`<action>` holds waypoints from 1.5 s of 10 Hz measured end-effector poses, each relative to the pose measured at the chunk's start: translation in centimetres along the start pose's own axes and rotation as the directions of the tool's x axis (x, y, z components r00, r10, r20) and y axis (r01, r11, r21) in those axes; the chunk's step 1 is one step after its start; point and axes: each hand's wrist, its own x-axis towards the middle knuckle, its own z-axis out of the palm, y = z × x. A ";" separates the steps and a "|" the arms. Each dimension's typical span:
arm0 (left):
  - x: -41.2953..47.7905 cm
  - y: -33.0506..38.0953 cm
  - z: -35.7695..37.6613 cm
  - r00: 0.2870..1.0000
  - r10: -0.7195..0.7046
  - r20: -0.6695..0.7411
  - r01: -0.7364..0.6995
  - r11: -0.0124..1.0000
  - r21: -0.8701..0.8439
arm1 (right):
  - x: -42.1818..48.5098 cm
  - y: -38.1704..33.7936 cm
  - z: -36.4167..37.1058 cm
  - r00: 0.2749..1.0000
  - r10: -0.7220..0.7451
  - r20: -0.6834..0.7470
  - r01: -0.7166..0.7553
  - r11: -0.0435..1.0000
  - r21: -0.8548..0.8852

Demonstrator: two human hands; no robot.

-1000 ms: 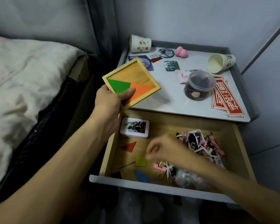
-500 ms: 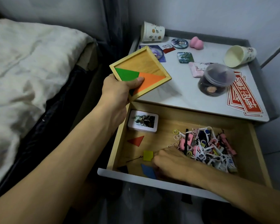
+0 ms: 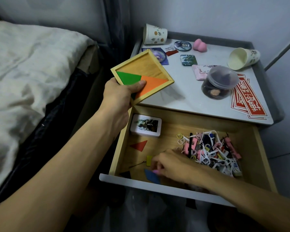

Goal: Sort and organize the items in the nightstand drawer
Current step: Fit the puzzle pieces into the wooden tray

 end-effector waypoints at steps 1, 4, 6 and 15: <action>0.0 0.0 0.0 1.000 -0.006 -0.001 0.006 1.000 -0.020 | 0.9 -1.0 0.7 1.000 -0.016 -0.003 0.016 0.988 -0.151; 0.3 -0.1 -0.1 1.000 -0.004 -0.012 0.004 1.000 -0.012 | 1.9 -1.8 1.1 1.000 -0.008 -0.018 0.000 0.913 -0.407; 0.2 -0.1 -0.1 1.000 -0.003 -0.005 0.003 1.000 -0.025 | 1.9 -1.5 1.1 0.999 -0.054 -0.003 0.049 0.925 -0.377; -1.0 -0.3 0.6 0.991 -0.016 0.132 0.031 0.993 -0.110 | -1.2 -1.0 -2.6 0.985 -0.145 -0.091 0.141 0.989 -0.044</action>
